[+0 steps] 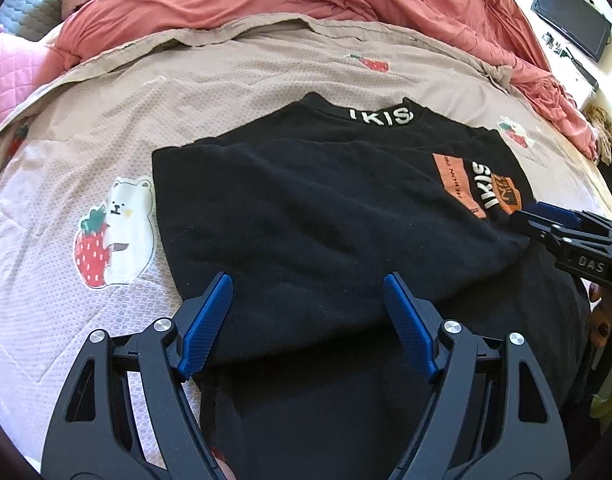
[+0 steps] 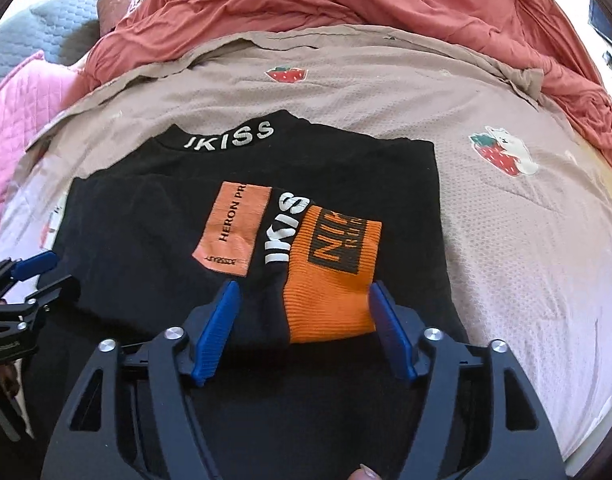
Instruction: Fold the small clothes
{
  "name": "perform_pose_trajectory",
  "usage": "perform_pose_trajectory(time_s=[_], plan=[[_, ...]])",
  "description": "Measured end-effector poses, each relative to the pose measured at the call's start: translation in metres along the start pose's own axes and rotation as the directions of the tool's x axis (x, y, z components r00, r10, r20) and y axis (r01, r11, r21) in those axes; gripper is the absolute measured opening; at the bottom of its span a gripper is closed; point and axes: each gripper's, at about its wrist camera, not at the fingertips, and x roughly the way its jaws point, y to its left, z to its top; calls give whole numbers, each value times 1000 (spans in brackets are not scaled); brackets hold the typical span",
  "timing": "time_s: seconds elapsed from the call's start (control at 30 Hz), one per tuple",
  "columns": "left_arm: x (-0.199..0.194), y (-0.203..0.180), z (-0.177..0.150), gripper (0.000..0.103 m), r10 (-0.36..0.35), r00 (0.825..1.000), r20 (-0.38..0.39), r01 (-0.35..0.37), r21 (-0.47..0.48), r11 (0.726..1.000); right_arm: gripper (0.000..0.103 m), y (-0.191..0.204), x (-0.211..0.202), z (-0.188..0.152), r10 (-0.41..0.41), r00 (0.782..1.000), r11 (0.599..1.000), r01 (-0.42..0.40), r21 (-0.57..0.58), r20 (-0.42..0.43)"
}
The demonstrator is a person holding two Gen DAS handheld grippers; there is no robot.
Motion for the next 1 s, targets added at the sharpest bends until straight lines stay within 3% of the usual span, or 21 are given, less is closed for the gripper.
perform_pose_trajectory(time_s=[0.07,0.2,0.3,0.4,1.0], plan=[[-3,1,2,74,6,1000,4,-6,-2,1000,87,-1,-9,3,5,999,1000,-5,11,31],[-14,5,5,81,14,1000,18,-13,-24,1000,87,0,-20,8,26,999,999,-28,35,41],[-23,6,8,88,31,999,40,-30,-26,999,97,5,-32,11,19,997,1000,-21,17,80],[-32,7,9,94,43,997,62,-41,-27,999,97,9,-39,13,25,995,1000,-26,11,100],[-66,18,2,94,111,989,92,-104,-84,991,98,21,-67,2,62,986,997,-68,34,158]])
